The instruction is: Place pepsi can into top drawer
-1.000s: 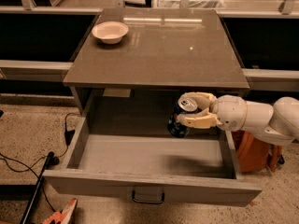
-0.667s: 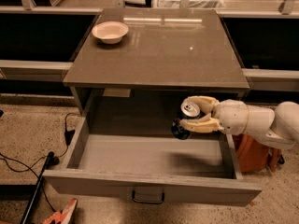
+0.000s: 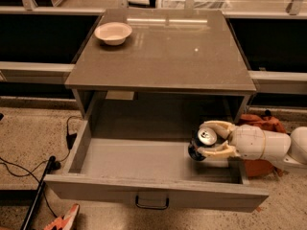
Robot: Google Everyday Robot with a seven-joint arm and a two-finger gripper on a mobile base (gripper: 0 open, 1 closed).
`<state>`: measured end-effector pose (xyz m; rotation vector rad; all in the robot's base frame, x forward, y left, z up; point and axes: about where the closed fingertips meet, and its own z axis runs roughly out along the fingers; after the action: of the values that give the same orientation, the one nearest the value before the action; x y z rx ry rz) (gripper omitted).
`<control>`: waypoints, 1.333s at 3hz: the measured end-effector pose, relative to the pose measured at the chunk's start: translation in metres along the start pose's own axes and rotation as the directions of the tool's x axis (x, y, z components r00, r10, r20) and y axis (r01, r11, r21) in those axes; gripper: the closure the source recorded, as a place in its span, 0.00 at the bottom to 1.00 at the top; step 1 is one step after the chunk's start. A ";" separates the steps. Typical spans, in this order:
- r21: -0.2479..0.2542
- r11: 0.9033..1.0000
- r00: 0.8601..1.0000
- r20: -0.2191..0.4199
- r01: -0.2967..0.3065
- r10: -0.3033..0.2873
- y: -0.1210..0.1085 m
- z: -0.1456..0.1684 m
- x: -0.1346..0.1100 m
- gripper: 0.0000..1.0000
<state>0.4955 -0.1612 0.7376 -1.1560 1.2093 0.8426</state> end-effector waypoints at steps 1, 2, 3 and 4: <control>-0.039 0.999 1.000 -0.031 -0.001 0.000 0.008 -0.003 0.015 1.00; -0.080 0.996 0.996 -0.089 -0.031 0.024 0.013 0.005 0.028 0.82; -0.109 0.990 0.986 -0.153 -0.085 0.067 0.018 0.014 0.045 0.59; -0.113 0.989 0.984 -0.160 -0.093 0.075 0.019 0.015 0.047 0.36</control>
Offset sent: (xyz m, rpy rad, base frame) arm -0.0072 0.0081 -0.0491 -0.1654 0.1127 0.0837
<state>0.4908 -0.1466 0.6872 -1.2943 1.3583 0.9121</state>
